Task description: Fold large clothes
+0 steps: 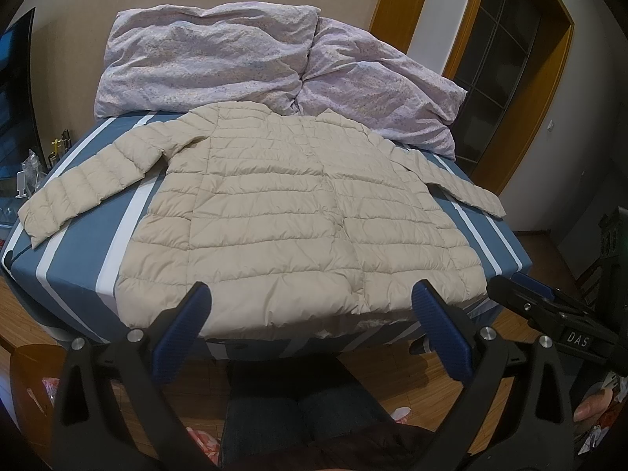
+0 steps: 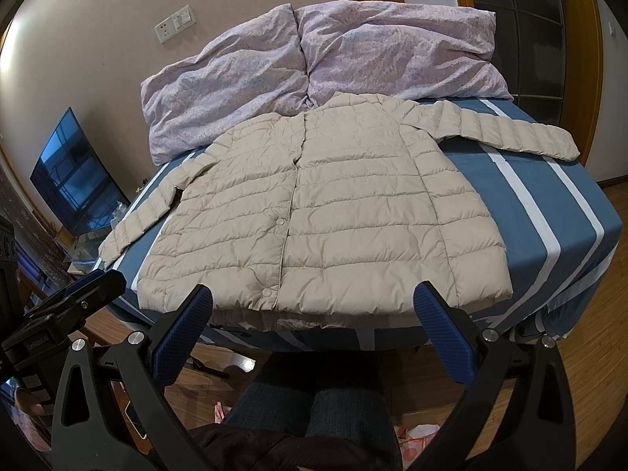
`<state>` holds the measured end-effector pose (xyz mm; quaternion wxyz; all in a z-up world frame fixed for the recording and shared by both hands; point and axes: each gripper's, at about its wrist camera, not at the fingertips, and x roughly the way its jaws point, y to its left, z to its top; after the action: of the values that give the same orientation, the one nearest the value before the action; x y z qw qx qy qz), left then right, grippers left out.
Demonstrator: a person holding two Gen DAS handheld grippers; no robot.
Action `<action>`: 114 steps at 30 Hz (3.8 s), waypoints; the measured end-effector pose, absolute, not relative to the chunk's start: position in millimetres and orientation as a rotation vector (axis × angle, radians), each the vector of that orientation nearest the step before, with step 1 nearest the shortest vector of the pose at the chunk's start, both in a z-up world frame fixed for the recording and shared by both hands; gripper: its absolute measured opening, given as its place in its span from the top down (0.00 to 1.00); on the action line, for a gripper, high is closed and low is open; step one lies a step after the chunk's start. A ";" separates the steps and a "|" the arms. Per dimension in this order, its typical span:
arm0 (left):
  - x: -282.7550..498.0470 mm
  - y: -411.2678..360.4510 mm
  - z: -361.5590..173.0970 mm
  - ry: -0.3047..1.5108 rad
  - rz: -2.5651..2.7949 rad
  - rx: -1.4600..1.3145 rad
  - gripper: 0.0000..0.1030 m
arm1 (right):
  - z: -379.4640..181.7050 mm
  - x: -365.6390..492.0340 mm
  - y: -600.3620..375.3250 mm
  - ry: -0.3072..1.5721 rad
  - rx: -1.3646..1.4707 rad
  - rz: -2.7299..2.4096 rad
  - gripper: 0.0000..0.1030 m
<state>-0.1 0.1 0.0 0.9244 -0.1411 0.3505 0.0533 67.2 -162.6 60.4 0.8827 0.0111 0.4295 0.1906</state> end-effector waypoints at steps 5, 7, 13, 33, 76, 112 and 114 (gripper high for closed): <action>0.0 0.1 0.0 0.720 0.110 -0.291 0.02 | 59.9 67.5 -162.4 0.895 0.022 0.397 0.01; -0.1 0.1 0.0 0.719 0.110 -0.290 0.02 | 59.6 67.9 -162.5 0.896 0.023 0.398 0.01; 0.1 0.0 -0.1 0.721 0.109 -0.290 0.02 | 58.9 69.5 -162.8 0.897 0.024 0.397 0.01; 14.7 7.0 -7.8 0.741 0.111 -0.295 0.02 | 47.7 90.3 -162.4 0.908 0.022 0.373 0.01; 227.1 135.0 -122.3 0.936 0.503 -0.130 0.02 | -29.7 390.0 -472.7 0.799 0.625 -0.605 0.33; 227.3 140.7 -123.8 0.937 0.480 -0.218 0.02 | -38.7 421.6 -32.1 0.979 0.071 0.363 0.92; 227.1 140.9 -123.8 0.936 0.480 -0.218 0.02 | -45.9 416.1 -11.3 1.003 0.078 0.402 0.92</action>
<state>227.1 140.9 -123.8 0.8592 -0.1037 0.4460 0.2285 416.1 -11.3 -45.9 0.8569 0.0371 0.4773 0.1911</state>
